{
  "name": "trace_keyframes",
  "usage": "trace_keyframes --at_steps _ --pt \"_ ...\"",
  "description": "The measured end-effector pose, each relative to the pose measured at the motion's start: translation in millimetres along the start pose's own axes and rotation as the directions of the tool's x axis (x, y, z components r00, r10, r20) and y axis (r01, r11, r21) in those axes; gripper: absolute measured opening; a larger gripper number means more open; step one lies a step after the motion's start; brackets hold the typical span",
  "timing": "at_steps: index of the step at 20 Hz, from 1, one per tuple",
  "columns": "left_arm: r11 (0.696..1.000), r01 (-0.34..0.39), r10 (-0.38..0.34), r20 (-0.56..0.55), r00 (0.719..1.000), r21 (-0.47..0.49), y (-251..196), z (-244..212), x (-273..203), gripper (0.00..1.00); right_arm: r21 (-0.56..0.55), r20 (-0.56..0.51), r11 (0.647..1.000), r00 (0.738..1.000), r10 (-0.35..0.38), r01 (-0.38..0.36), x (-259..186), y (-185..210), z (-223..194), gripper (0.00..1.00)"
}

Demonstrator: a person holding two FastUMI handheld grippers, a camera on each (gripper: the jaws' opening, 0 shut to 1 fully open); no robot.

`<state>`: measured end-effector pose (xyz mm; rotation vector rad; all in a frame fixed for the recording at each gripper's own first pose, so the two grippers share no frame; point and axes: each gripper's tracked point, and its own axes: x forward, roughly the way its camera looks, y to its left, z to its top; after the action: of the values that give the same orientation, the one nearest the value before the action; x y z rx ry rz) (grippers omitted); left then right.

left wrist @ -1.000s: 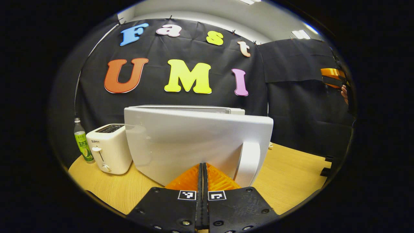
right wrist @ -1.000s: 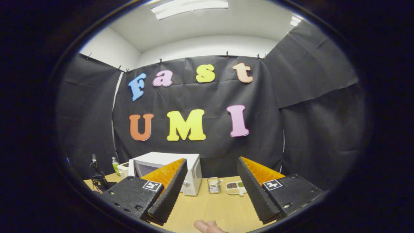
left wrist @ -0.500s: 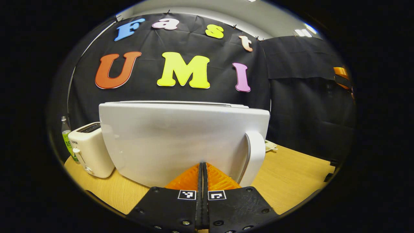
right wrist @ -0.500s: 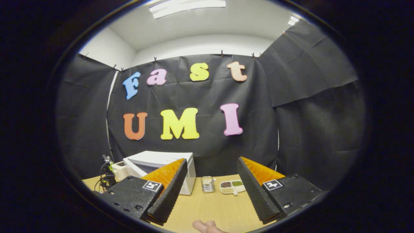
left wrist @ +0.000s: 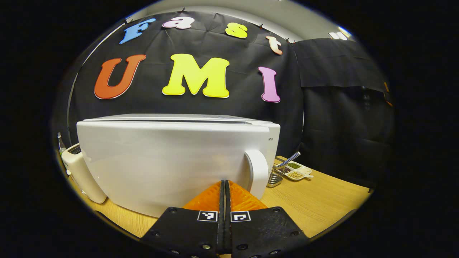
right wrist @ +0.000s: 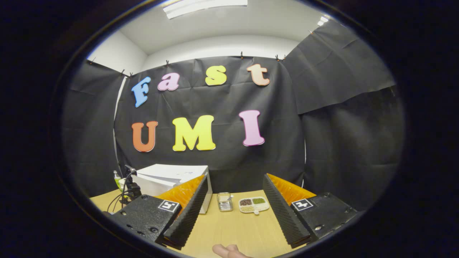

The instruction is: Open the microwave oven with the left hand, put the food in, and close the microwave oven.

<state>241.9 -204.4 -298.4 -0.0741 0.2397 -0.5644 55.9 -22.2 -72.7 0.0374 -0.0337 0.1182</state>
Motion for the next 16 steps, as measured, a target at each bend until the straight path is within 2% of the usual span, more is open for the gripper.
trace_keyframes --at_steps 5,10,16 --pt "0.996 -0.084 0.084 -0.024 0.996 0.005 10.7 -0.6 33.3 0.00 0.013 -0.003 1.000 1.000 -0.022 0.022 -6.4 -12.4 0.6 0.99" --pt "0.995 -0.087 0.089 -0.049 0.995 0.040 7.8 -2.1 32.8 0.00 0.025 0.004 0.999 0.999 -0.038 0.038 -25.8 -16.3 6.4 0.99" --pt "0.982 -0.169 0.178 -0.117 0.977 0.086 13.1 -6.7 28.9 0.00 0.022 -0.002 0.998 0.998 -0.057 0.058 -50.5 -17.9 7.6 0.98"
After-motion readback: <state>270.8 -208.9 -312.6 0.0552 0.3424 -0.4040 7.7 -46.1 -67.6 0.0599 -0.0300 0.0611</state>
